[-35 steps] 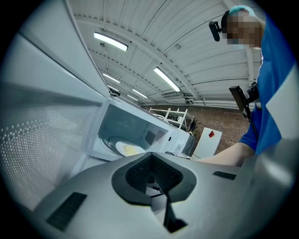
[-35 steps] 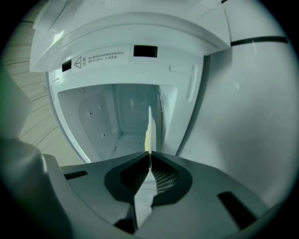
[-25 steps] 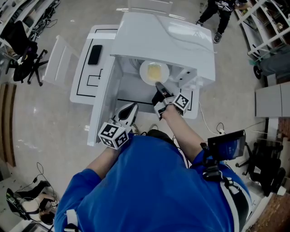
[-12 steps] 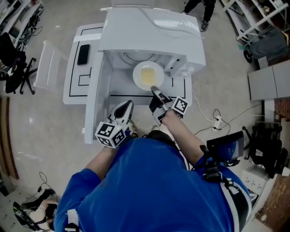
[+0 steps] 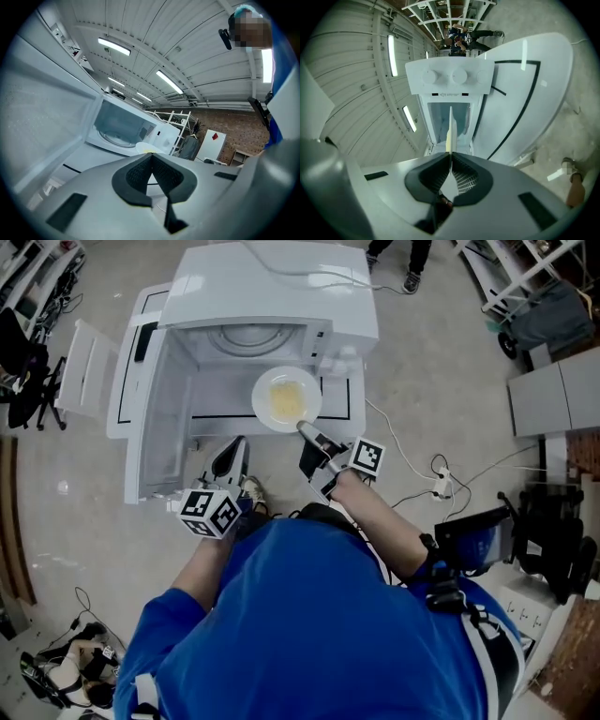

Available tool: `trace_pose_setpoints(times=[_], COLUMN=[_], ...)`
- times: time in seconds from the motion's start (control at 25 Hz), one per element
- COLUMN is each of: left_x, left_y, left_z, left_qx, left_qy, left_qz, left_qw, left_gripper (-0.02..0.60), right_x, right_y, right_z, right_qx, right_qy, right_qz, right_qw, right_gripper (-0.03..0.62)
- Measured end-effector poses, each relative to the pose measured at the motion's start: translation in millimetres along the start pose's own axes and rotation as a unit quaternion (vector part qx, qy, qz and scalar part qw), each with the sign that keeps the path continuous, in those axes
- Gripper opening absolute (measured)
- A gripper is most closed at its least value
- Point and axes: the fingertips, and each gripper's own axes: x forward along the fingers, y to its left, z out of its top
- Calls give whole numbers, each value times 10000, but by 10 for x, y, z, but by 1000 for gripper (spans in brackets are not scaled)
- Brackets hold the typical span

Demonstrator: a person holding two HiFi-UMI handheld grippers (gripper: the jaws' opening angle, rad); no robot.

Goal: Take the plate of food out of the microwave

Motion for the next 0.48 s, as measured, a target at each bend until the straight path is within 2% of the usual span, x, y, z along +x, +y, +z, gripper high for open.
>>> trace_pose_setpoints(times=[0.48], left_x=[-299], left_y=[-728], left_z=[-363], left_qx=[40], left_qy=[-237], left_qz=[242], left_qw=[9994], left_gripper=[9], right_x=[-982], right_y=[289], right_z=[-91], right_qx=[-167], right_qy=[301], right_qz=[291], right_qw=[9990], right_gripper=[18])
